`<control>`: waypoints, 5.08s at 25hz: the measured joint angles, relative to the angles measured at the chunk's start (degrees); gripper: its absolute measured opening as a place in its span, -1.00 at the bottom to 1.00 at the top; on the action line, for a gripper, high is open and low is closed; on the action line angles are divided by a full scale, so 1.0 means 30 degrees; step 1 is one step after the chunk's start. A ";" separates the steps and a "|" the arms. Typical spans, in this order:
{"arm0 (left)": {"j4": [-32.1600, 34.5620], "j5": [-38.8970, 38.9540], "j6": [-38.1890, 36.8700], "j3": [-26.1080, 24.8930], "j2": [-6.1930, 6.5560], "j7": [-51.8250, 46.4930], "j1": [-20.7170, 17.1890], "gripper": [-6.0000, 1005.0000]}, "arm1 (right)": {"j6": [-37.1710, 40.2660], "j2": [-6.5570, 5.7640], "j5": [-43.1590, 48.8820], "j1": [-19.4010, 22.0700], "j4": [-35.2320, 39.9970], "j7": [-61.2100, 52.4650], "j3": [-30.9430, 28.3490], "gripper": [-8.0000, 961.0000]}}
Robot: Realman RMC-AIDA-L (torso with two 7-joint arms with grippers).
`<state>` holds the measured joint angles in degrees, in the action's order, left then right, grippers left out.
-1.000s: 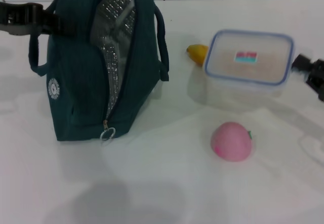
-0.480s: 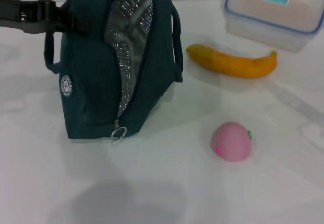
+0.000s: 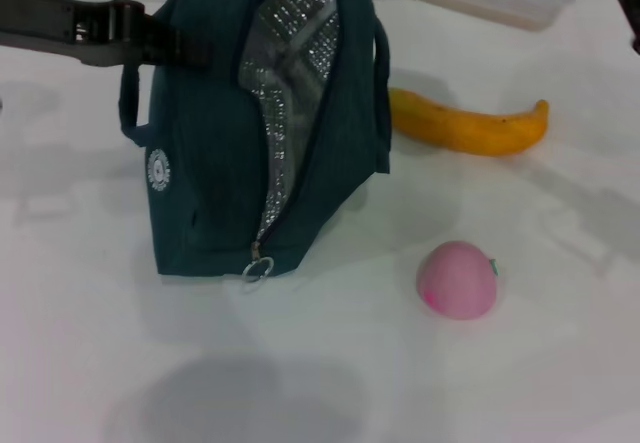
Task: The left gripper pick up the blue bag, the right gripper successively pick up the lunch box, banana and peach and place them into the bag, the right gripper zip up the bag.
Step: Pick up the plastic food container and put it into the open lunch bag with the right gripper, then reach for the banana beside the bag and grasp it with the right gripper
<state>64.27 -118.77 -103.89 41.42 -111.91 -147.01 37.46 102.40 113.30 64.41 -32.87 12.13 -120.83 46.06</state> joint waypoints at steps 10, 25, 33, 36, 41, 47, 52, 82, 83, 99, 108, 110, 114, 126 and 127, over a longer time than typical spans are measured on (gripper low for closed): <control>-0.0067 -0.0114 0.0030 0.0023 -0.0157 0.0053 0.0559 -0.91 | -0.0343 0.0551 0.0071 -0.1726 -0.0064 -0.0406 0.0222 -0.70; -0.1011 -0.0059 0.0242 0.0024 -0.0368 0.0589 0.0694 -0.91 | -0.1801 0.0886 0.0150 -0.2172 -0.0555 -0.0518 0.2458 -0.68; -0.1011 -0.0029 0.0289 -0.0036 -0.0372 0.0629 0.0545 -0.91 | -0.2220 0.0671 0.0155 -0.1266 -0.0415 -0.0472 0.2687 -0.66; -0.1009 -0.0021 0.0294 -0.0058 -0.0373 0.0635 0.0548 -0.91 | -0.2392 0.0598 0.0158 -0.1057 -0.0346 -0.0474 0.2700 -0.66; -0.1004 -0.0016 0.0324 -0.0118 -0.0373 0.0636 0.0572 -0.91 | -0.2893 0.0466 0.0252 -0.0900 -0.0326 -0.0471 0.3171 -0.65; -0.1000 -0.0015 0.0385 -0.0131 -0.0392 0.0745 0.0566 -0.91 | -0.3869 0.0475 0.0657 -0.1301 -0.0320 -0.0509 0.4248 -0.64; -0.1459 0.0001 0.0393 -0.0156 -0.0467 0.1002 0.0636 -0.91 | -0.4540 0.0607 0.0670 -0.2115 -0.0290 -0.0530 0.5457 -0.63; -0.2000 0.0485 0.0523 -0.0150 -0.0490 0.1309 0.0678 -0.91 | -0.7610 0.0867 0.0438 -0.3510 0.1559 -0.0505 0.7699 -0.58; -0.2000 0.0486 0.0531 -0.0150 -0.0473 0.1309 0.0676 -0.91 | -0.7609 0.0840 0.0428 -0.3328 0.1802 -0.0502 0.7699 -0.52; -0.1999 0.0483 0.0564 -0.0270 -0.0393 0.1310 0.0550 -0.91 | -0.8081 -0.3285 0.4605 -0.1031 0.8984 0.1299 0.7180 0.24; -0.1998 0.0505 0.0557 -0.0270 -0.0479 0.1333 0.0521 -0.91 | -0.5260 -0.4263 1.2898 -0.3492 1.2691 0.1682 0.4172 0.40; -0.1998 0.0669 0.0558 -0.0271 -0.0482 0.1335 0.0501 -0.91 | -0.4552 -0.4627 1.5897 -0.4860 1.3117 0.2172 0.3943 0.52; -0.1956 0.1053 0.0556 -0.0270 -0.0493 0.1354 0.0418 -0.91 | -0.3842 -0.4833 1.9101 -0.6567 1.2830 0.2495 0.3940 0.70; -0.1895 0.1911 0.0818 -0.0064 -0.0866 0.1368 0.0348 -0.91 | -0.4121 -0.3271 2.5880 -0.9537 1.0959 0.6307 0.4193 0.80; -0.1927 0.1877 0.0825 -0.0064 -0.0893 0.1369 0.0340 -0.91 | -0.4281 -0.3069 2.6239 -0.9566 1.0934 0.6556 0.4196 0.79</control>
<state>58.48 -113.14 -101.41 41.22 -114.59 -142.91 38.48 89.55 104.09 143.12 -61.57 44.93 -101.17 58.65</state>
